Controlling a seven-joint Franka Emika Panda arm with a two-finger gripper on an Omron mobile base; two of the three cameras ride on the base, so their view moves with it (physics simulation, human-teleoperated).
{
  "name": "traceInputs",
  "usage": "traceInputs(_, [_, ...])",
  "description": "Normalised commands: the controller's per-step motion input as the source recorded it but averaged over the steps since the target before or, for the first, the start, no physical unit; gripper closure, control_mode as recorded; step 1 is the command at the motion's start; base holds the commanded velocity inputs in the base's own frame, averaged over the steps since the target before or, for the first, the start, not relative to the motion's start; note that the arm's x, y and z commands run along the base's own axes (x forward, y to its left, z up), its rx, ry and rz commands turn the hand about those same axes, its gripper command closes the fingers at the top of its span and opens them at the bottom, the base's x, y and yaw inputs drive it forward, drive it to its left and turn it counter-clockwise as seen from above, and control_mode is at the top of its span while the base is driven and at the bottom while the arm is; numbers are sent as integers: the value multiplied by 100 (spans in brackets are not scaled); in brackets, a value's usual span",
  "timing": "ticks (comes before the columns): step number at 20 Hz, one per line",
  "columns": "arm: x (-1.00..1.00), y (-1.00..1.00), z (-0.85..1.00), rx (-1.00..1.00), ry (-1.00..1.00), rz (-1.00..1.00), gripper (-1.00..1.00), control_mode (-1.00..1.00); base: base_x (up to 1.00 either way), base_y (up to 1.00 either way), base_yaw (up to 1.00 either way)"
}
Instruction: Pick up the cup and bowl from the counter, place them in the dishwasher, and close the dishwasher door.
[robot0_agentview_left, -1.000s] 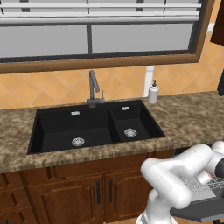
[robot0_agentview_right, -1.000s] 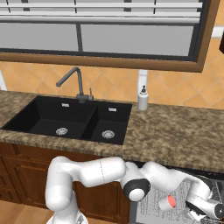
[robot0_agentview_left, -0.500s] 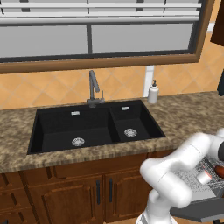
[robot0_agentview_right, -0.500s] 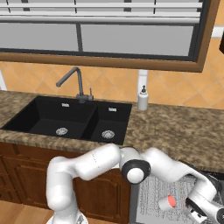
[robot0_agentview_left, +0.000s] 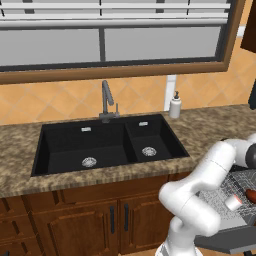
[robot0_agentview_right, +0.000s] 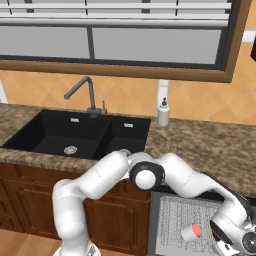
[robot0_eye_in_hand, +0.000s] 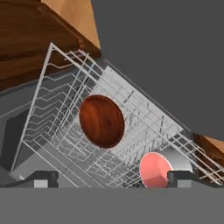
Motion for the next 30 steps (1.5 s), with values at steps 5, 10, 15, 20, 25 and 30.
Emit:
traceInputs(5, [-50,-2,25,0,14,-50,-100,-100,0,0,0])
traceInputs(10, [-84,-16,6,1,19,-35,-100,-100,0,0,0])
traceInputs(15, [-95,-18,23,9,28,-22,-100,-100,0,0,0])
traceInputs(20, [-93,-10,10,14,34,-14,-100,-100,0,0,0])
traceInputs(25, [-88,0,-2,13,16,-11,-100,-100,0,0,0])
traceInputs(30, [-86,0,-22,23,3,-7,-100,-100,0,0,0])
